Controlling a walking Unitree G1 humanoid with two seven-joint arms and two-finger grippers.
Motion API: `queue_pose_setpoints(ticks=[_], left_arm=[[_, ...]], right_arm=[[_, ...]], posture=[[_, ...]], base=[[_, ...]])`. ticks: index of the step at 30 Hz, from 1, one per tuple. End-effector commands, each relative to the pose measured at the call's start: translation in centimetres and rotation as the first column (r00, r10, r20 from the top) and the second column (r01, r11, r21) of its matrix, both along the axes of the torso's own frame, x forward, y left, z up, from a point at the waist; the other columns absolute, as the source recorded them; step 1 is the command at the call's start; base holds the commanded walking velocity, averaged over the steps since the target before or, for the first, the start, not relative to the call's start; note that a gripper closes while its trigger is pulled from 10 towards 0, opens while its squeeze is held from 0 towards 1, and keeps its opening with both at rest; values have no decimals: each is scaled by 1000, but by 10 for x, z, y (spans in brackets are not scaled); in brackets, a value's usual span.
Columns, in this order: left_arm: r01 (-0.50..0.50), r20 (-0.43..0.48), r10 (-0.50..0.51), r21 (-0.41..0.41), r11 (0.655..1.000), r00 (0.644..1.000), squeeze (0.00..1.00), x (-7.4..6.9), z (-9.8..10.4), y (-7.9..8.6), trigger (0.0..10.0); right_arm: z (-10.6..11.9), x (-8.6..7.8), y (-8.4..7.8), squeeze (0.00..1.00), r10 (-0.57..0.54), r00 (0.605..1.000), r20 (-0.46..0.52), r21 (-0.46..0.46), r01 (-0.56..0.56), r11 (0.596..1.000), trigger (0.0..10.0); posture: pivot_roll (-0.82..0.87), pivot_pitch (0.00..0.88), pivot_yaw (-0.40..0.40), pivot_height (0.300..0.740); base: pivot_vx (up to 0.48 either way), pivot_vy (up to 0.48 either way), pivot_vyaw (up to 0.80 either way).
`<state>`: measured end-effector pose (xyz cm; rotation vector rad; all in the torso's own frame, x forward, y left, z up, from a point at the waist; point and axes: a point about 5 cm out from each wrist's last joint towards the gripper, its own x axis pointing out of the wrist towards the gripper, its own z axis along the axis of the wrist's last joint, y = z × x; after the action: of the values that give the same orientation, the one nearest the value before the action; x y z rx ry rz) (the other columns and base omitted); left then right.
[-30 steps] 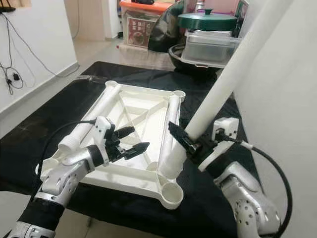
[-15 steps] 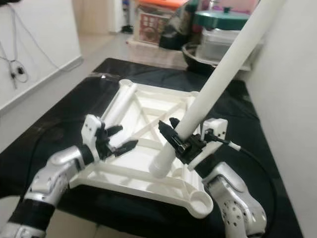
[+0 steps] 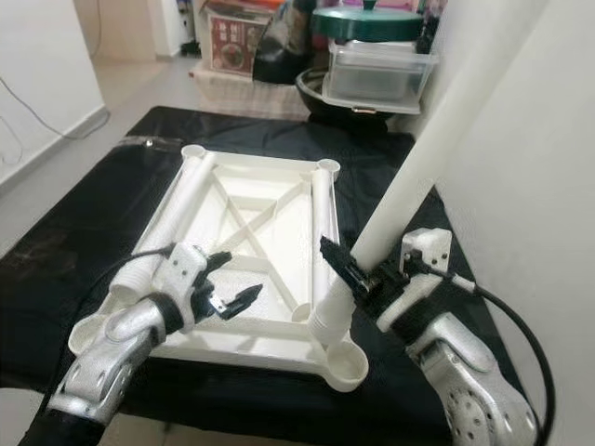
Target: Building children table
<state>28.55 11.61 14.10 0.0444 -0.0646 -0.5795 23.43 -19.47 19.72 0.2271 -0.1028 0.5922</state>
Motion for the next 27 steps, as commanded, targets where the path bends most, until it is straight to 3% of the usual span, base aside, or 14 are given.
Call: queue_pose_setpoints(ticks=[1,3,4,8,10,14,16,19,22,27], left_arm=[[-63,-46,60,-62,996,997,0,-14,-5,9,10000],[-36,-67,31,-87,996,997,0,-21,-7,8,10000],[31,-84,-41,-114,993,996,0,-28,-8,5,10000],[97,-97,-111,-136,986,989,0,-34,-7,3,10000],[198,-130,-220,-165,966,967,0,-43,-7,3,10000],[290,-152,-315,-167,942,937,0,-51,-8,2,10000],[374,-195,-400,-157,914,896,0,-57,-6,8,10000],[410,-219,-427,-118,904,877,0,-58,-8,15,10000],[397,-230,-405,-82,914,885,0,-52,-8,29,10000],[393,-238,-399,-73,917,886,0,-50,-7,36,10000]], right_arm=[[5,-6,-4,0,15,1000,22,-28,-14,1000,0],[5,-7,-4,0,25,999,20,-33,-24,999,0],[3,-8,-3,0,49,999,14,-50,-48,998,0],[0,-8,-3,0,89,996,1,-87,-88,992,0],[0,-6,-5,0,131,991,-12,-110,-131,985,0],[-2,-2,-7,0,154,988,-25,-118,-155,981,0],[-10,2,-5,0,198,979,-51,-123,-203,971,0],[-14,5,-5,0,201,978,-55,-126,-207,970,0],[-19,8,-9,0,190,980,-63,-141,-197,970,0],[-26,9,-17,0,173,981,-85,-188,-186,964,0]], posture=[[129,0,-85,740],[129,0,-85,740],[134,0,-90,740],[140,0,-89,740],[144,0,-88,740],[147,0,-89,740],[159,0,-96,740],[161,0,-99,740],[172,0,-107,740],[172,0,-108,740]], base=[[0,0,0],[0,0,0],[0,0,0],[0,0,0],[0,0,0],[0,0,0],[0,0,0],[0,0,0],[0,0,0],[0,0,0]])
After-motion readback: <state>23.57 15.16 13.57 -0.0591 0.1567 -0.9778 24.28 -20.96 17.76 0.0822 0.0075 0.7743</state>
